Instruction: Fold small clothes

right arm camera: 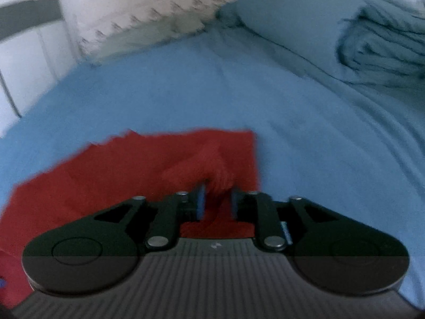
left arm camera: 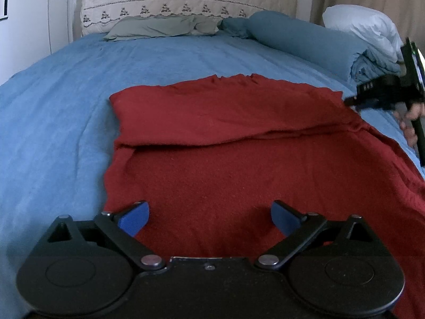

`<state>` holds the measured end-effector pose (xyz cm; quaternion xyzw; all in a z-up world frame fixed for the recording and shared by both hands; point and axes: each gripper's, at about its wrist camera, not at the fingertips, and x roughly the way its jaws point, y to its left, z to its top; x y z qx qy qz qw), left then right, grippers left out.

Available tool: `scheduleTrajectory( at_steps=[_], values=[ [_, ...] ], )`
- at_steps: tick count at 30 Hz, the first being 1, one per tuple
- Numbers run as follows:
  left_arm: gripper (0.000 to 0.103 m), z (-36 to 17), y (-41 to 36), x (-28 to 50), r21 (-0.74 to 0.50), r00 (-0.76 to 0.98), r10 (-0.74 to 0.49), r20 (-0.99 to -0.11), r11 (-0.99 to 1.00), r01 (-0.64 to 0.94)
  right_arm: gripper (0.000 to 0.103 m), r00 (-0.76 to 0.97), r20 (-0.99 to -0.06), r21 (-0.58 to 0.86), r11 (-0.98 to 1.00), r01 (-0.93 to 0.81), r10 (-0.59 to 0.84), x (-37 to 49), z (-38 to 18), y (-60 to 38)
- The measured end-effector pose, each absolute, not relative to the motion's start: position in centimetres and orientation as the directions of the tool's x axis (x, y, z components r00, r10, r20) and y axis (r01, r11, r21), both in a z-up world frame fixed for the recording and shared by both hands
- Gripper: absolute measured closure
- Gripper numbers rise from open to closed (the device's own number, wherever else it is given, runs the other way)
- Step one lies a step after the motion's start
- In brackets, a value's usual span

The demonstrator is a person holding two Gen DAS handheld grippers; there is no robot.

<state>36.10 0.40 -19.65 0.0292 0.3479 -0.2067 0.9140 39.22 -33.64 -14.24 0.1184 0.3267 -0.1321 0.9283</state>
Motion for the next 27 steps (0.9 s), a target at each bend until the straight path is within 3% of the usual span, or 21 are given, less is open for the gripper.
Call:
scheduleTrajectory(
  at_steps=[3,8,13,17,20,22,27],
  values=[
    [0.003,-19.6,0.7,36.1,-0.102,0.671,-0.364,-0.646,0.913,0.396,0.037,0.734,-0.632,0.088,0.919,0.385,-0.247,38.2,-14.5,-33.5],
    [0.003,-19.6,0.5,36.0,-0.08,0.676,-0.351,-0.648,0.914,0.398,0.037,0.819,-0.544,0.049,0.967,0.249,-0.183,36.6,-13.8,-30.6],
    [0.002,-19.5,0.0,35.8,-0.064,0.68,-0.328,-0.655,0.922,0.382,0.038,0.749,-0.66,0.116,0.976,0.185,-0.063,39.8,-16.3,-29.9],
    [0.002,-17.8,-0.4,35.5,-0.06,0.686,-0.265,-0.678,0.95,0.308,0.037,0.766,-0.642,0.176,0.963,0.204,-0.045,39.4,-15.8,-30.2],
    [0.002,-14.6,0.0,33.9,-0.061,0.722,-0.235,-0.65,0.964,0.258,0.036,0.815,-0.579,0.211,0.967,0.141,0.008,36.0,-12.8,-30.0],
    [0.001,-12.1,0.4,32.4,-0.075,0.736,-0.236,-0.634,0.966,0.246,0.032,0.847,-0.531,0.219,0.971,0.099,0.034,33.4,-10.5,-30.0],
    [0.0,-8.1,1.6,28.1,-0.09,0.748,-0.215,-0.628,0.975,0.205,0.0,0.893,-0.445,0.175,0.985,0.015,0.065,25.1,-5.1,-30.6]
  ],
)
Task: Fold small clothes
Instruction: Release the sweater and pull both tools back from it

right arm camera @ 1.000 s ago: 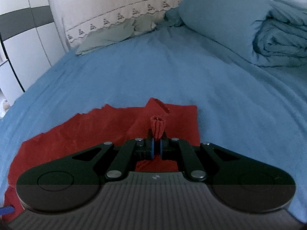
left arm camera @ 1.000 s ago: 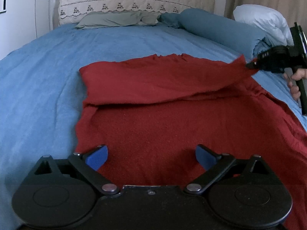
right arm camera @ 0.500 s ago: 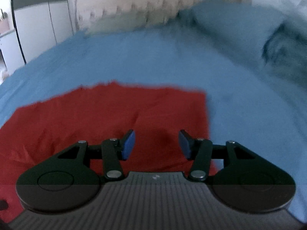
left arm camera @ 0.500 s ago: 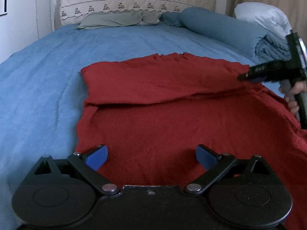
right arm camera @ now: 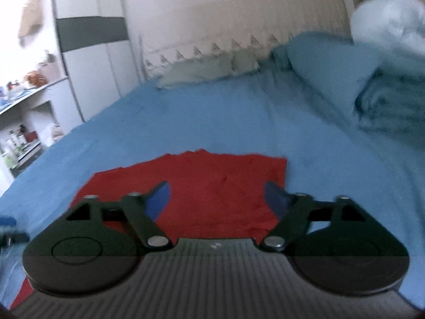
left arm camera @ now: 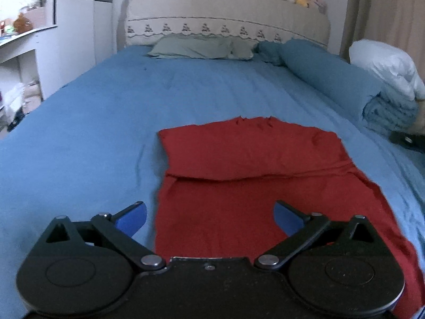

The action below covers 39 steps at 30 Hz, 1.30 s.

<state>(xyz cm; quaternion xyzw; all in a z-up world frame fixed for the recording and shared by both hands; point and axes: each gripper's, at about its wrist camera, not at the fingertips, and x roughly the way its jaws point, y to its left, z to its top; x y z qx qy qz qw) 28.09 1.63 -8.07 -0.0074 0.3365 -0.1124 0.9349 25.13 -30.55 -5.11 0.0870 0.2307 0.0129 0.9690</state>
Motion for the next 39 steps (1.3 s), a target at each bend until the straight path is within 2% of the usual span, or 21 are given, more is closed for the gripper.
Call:
scheduleTrajectory(
  at_steps=[6,10,15,21,25,31,33,35,37,39],
  values=[
    [0.0,-6.5,3.6,22.2,-0.108,0.739,-0.197,-0.644,0.98,0.168,0.0,0.888,-0.455,0.16,0.987,0.008,0.067,15.9,-2.3,-31.6],
    [0.0,-7.4,5.2,18.5,-0.124,0.716,-0.169,-0.678,0.986,0.116,0.0,0.854,-0.52,0.133,0.99,0.049,0.028,10.2,-2.7,-32.4],
    [0.001,-9.7,7.7,14.9,-0.227,0.673,-0.199,-0.712,0.973,0.047,0.0,0.785,-0.619,0.112,0.988,0.102,-0.011,4.9,-5.3,-32.9],
    [0.013,-12.8,8.1,12.7,-0.263,0.616,-0.23,-0.753,0.964,0.04,0.0,0.71,-0.704,0.079,0.991,0.11,-0.022,1.8,-8.7,-32.7],
    [0.025,-14.3,7.3,12.4,-0.263,0.587,-0.249,-0.771,0.963,0.063,0.0,0.677,-0.736,0.127,0.983,0.134,0.003,1.0,-10.7,-32.7],
    [0.03,-15.2,5.8,13.2,-0.251,0.562,-0.253,-0.788,0.964,0.081,0.001,0.641,-0.768,0.156,0.967,0.203,-0.01,1.0,-12.8,-32.5],
    [0.03,-15.4,5.5,13.4,-0.238,0.559,-0.241,-0.794,0.968,0.08,0.015,0.631,-0.776,0.175,0.961,0.216,0.0,1.1,-13.4,-32.5],
    [0.032,-15.6,5.2,13.6,-0.234,0.552,-0.242,-0.798,0.968,0.087,0.022,0.615,-0.789,0.195,0.956,0.221,0.019,1.2,-14.0,-32.5],
    [0.041,-15.7,4.8,13.7,-0.223,0.543,-0.238,-0.805,0.97,0.095,0.025,0.607,-0.794,0.194,0.955,0.224,0.019,1.3,-14.5,-32.3],
    [0.042,-15.8,4.5,13.7,-0.212,0.541,-0.23,-0.809,0.973,0.096,0.034,0.61,-0.792,0.188,0.956,0.223,0.014,1.3,-14.6,-32.2]
  ],
)
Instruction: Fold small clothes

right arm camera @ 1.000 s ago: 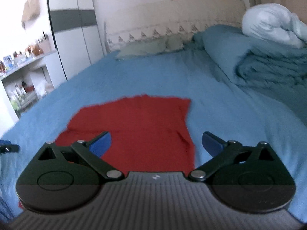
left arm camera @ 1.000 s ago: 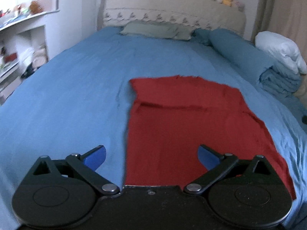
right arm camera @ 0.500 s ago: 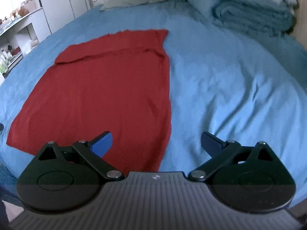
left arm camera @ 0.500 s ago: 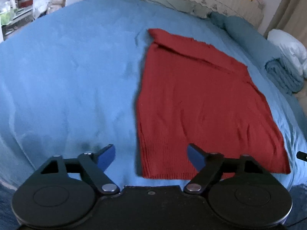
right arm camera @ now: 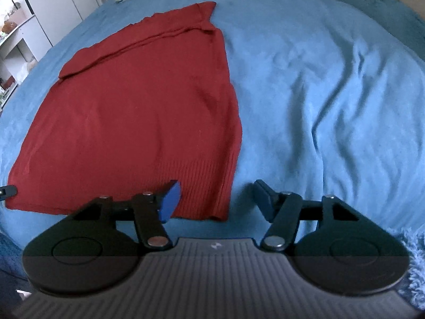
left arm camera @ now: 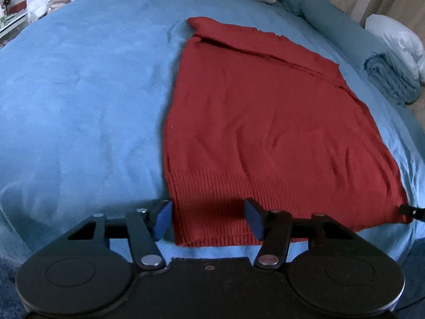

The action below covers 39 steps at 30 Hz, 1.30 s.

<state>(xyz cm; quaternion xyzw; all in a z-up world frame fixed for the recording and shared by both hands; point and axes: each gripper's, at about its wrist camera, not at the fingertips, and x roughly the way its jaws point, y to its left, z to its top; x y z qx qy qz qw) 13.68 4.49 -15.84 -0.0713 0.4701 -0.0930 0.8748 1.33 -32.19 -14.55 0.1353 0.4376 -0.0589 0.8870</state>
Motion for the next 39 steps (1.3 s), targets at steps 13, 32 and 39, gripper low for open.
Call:
scheduleTrajectory(
  at_steps=[13,32,39],
  values=[
    [0.094,-16.4,5.2,13.6,-0.235,0.503,-0.231,-0.833,0.97,0.056,0.078,0.609,-0.791,0.219,0.955,0.202,0.053,2.0,-15.1,-31.9],
    [0.098,-1.7,5.8,32.6,-0.493,0.766,-0.312,-0.563,0.87,-0.008,0.083,0.831,-0.525,0.5,0.856,0.127,0.183,17.3,-0.3,-38.4],
    [0.098,-5.5,2.8,49.2,-0.455,0.764,-0.228,-0.603,0.885,-0.095,0.083,0.838,-0.533,0.396,0.909,0.13,0.112,35.0,-1.2,-40.4]
  ],
)
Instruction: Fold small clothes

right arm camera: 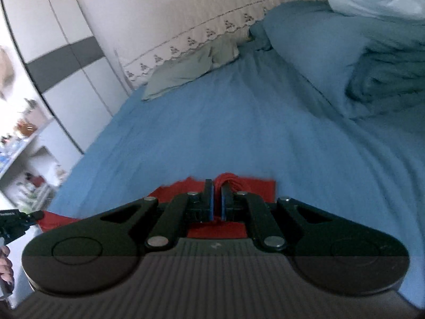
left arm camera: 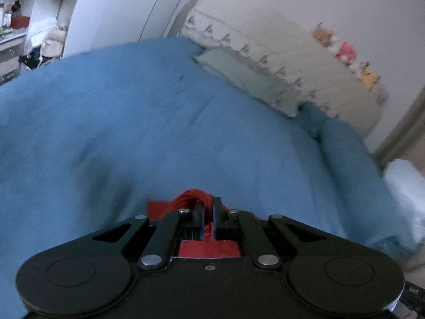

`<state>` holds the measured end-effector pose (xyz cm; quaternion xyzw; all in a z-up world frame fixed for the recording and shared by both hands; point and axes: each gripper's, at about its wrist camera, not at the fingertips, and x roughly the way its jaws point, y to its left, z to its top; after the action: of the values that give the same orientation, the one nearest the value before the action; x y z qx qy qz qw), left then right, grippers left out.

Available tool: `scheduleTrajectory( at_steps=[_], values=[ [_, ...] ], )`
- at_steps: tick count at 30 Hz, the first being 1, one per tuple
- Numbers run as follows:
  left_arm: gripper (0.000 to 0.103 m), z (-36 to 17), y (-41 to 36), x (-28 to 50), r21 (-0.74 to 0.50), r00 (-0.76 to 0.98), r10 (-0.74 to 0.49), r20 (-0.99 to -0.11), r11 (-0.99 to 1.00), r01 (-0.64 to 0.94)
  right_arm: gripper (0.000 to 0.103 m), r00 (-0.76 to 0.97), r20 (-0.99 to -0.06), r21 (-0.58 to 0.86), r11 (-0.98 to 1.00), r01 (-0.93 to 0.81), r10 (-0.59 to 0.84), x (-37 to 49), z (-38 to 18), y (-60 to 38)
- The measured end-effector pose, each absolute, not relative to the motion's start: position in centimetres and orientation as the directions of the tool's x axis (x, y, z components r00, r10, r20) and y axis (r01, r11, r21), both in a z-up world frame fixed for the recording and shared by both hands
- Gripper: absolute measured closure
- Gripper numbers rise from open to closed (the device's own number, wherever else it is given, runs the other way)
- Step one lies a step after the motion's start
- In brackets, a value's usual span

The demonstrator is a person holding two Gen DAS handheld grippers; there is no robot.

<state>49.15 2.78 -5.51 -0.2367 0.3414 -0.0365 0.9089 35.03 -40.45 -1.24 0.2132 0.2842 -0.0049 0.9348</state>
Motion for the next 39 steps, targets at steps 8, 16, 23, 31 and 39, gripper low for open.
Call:
scheduleTrajectory(
  at_steps=[8,16,23,31,39],
  values=[
    [0.098,-14.5,1.7,56.7,-0.408,0.711,-0.169,-0.682,0.896,-0.178,0.083,0.773,-0.634,0.327,0.915,0.237,0.027,46.2,-10.5,-40.6],
    [0.025,-13.4,2.9,55.3,-0.397,0.773,-0.144,-0.618,0.906,-0.149,0.047,0.786,-0.618,0.322,0.921,0.221,0.028,48.9,-12.6,-41.1],
    [0.003,-13.0,0.8,46.4,-0.265,0.769,-0.222,-0.599,0.962,0.071,0.0,0.884,-0.462,0.211,0.977,0.035,0.068,40.9,-10.8,-36.5],
    [0.0,-17.8,-0.3,43.0,-0.171,0.68,-0.179,-0.711,0.982,0.079,0.0,0.78,-0.616,0.156,0.988,-0.01,0.105,37.7,-16.9,-33.9],
    [0.0,-17.6,-0.4,44.0,-0.118,0.616,-0.152,-0.773,0.988,0.097,0.0,0.789,-0.614,0.108,0.993,0.056,0.022,39.3,-16.9,-33.2]
  ],
)
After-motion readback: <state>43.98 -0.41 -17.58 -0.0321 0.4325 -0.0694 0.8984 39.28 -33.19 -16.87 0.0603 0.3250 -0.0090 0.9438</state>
